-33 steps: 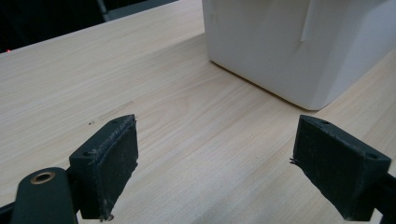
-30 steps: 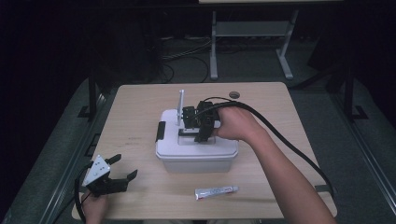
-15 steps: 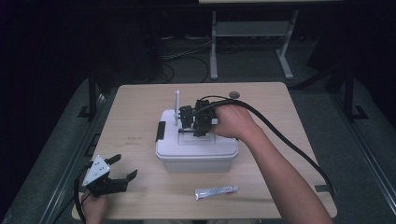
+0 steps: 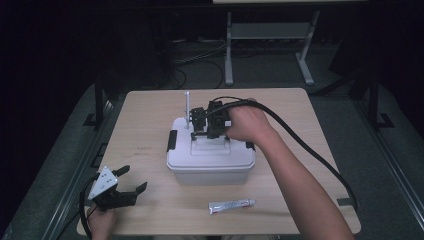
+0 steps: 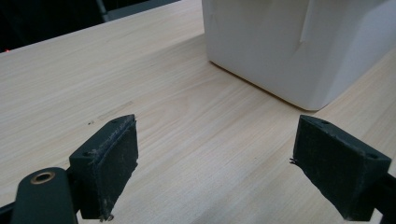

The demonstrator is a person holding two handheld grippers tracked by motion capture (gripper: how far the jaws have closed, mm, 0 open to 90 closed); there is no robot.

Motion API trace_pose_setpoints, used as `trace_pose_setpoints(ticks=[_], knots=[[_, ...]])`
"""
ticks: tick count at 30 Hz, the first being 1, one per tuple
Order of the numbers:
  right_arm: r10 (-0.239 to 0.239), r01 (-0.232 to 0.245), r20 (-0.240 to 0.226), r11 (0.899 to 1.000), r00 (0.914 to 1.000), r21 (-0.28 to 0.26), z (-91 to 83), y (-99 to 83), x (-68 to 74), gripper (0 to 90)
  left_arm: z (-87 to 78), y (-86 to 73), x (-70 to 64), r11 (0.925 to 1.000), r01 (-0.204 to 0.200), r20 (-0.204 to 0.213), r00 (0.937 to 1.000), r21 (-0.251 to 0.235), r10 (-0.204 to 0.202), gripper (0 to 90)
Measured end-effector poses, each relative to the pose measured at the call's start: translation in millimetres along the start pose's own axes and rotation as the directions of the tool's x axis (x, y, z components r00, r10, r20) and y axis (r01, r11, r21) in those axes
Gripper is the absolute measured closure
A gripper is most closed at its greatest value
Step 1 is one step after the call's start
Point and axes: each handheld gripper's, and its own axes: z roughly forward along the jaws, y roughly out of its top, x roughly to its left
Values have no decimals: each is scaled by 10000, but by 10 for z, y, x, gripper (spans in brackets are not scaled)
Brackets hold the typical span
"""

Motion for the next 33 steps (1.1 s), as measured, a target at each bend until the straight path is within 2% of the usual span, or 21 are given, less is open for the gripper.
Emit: trace_pose_setpoints(ticks=[16, 33], knots=[[357, -361, -582, 9993, 9977, -49, 7, -13, -108, 829, -4, 1, 1, 10000, -39, 12, 10000, 11, 39, 135], [430, -445, -670, 9988, 9968, -202, 2, -25, -124, 834, -11, 0, 4, 10000, 11, -6, 10000, -77, -11, 135]])
